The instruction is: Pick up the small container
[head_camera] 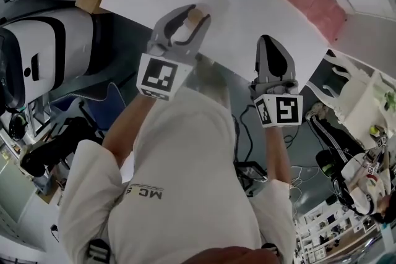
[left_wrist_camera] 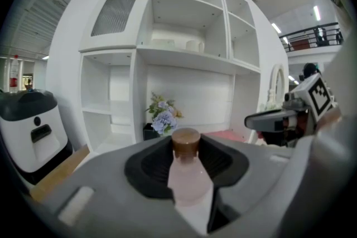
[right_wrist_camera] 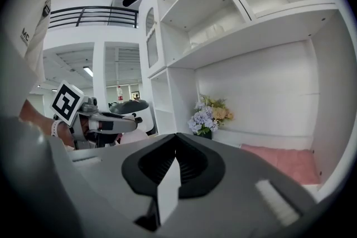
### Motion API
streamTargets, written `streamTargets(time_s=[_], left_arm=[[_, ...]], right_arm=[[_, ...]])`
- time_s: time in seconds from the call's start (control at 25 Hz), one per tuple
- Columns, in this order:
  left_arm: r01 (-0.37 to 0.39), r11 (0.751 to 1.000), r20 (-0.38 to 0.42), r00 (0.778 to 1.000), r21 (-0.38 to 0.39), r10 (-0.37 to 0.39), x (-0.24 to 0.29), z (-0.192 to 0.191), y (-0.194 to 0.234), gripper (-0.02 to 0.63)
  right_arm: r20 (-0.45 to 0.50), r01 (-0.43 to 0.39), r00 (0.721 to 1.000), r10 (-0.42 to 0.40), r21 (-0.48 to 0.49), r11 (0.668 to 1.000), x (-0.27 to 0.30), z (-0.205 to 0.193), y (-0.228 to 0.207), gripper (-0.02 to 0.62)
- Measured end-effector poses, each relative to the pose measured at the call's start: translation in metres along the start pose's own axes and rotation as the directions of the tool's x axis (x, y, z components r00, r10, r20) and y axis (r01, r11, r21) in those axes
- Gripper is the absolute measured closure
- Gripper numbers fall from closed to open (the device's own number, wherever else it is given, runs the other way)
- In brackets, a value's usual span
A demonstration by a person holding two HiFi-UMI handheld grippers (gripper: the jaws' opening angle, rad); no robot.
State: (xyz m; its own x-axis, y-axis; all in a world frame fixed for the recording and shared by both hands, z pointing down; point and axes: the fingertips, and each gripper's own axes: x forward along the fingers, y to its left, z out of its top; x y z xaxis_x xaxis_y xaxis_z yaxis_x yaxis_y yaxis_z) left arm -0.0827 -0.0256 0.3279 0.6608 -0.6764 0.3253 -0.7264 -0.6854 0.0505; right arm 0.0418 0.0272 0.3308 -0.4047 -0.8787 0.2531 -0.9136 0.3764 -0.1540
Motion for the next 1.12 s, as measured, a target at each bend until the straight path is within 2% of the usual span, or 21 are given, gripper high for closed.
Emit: streamTargets(time_s=[0.16, 0.4, 0.68, 1.12], left_arm=[[0.001, 1.0, -0.008, 1.0, 0.004, -0.001, -0.015, 0.016, -0.011, 0.465], [0.001, 0.999, -0.033, 0.999, -0.039, -0.002, -0.037, 0.027, -0.019, 0.465], [-0.009, 0.999, -0.026, 1.0, -0.046, 0.008, -0.061, 0.036, -0.025, 0.465], [-0.04, 0.998, -0.018, 0.999, -0.048, 0.039, -0.071, 0.033, -0.026, 0.465]], right_arm=[[0.004, 0.002, 1.0, -0.002, -0.019, 1.0, -0.016, 0.009, -0.002, 0.597], [-0.015, -0.003, 1.0, 0.003, -0.013, 1.0, -0.031, 0.017, 0.01, 0.597], [0.018, -0.011, 1.0, 0.011, -0.041, 0.999, -0.043, 0.034, 0.021, 0.597], [0.027, 0.01, 1.0, -0.009, -0.028, 1.0, -0.048, 0.032, 0.018, 0.597]])
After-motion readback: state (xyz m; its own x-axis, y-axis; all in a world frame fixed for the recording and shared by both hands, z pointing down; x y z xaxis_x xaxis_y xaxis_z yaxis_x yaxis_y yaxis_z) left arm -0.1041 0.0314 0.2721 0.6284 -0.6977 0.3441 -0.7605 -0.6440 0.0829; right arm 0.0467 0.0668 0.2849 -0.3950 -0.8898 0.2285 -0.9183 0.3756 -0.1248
